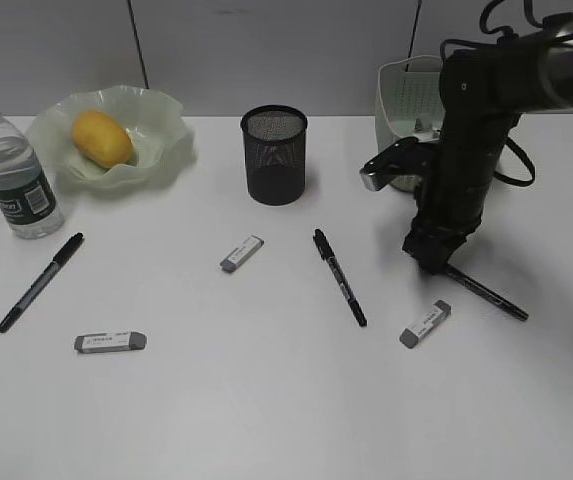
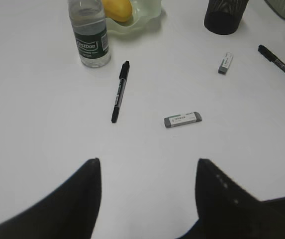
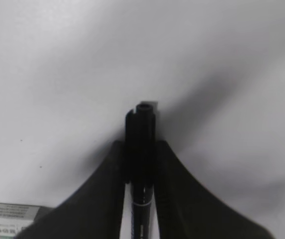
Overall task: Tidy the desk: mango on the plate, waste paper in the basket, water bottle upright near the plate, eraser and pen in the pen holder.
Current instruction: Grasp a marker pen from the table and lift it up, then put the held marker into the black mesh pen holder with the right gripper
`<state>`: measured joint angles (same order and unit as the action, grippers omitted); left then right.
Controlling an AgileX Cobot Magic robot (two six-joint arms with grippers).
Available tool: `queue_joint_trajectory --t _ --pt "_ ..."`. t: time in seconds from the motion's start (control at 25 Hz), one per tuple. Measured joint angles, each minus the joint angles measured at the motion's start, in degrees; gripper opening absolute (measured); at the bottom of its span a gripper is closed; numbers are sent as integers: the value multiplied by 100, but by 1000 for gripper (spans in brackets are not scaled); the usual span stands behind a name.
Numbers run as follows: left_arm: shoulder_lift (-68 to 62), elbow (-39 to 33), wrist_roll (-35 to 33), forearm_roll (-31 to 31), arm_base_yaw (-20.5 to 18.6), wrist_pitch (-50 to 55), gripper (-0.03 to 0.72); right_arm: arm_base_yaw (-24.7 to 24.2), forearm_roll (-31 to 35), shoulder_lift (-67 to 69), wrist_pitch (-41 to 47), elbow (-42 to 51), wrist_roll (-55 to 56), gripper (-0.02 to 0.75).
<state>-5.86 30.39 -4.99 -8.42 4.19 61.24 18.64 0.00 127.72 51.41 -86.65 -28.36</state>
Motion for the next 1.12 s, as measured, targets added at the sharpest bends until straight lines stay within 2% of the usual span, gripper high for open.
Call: queue_joint_trajectory --t 0.2,0.36,0.48,0.64,0.8,0.96,1.12 --pt "0 0 0 0 0 0 454 132 199 -56 281 -481 35 152" --pt "0 0 0 0 0 0 454 325 511 -278 308 -1230 45 152" --pt "0 0 0 0 0 0 454 395 991 -368 111 -1947 45 152" --pt "0 0 0 0 0 0 454 397 1994 -369 -731 -2707 45 152" --pt "0 0 0 0 0 0 454 397 2950 -369 -1964 -2923 45 152" --pt "0 0 0 0 0 0 454 397 3296 -364 -2650 -2930 45 152" --pt "0 0 0 -6 0 0 454 436 3420 -228 -2924 -2930 45 151"
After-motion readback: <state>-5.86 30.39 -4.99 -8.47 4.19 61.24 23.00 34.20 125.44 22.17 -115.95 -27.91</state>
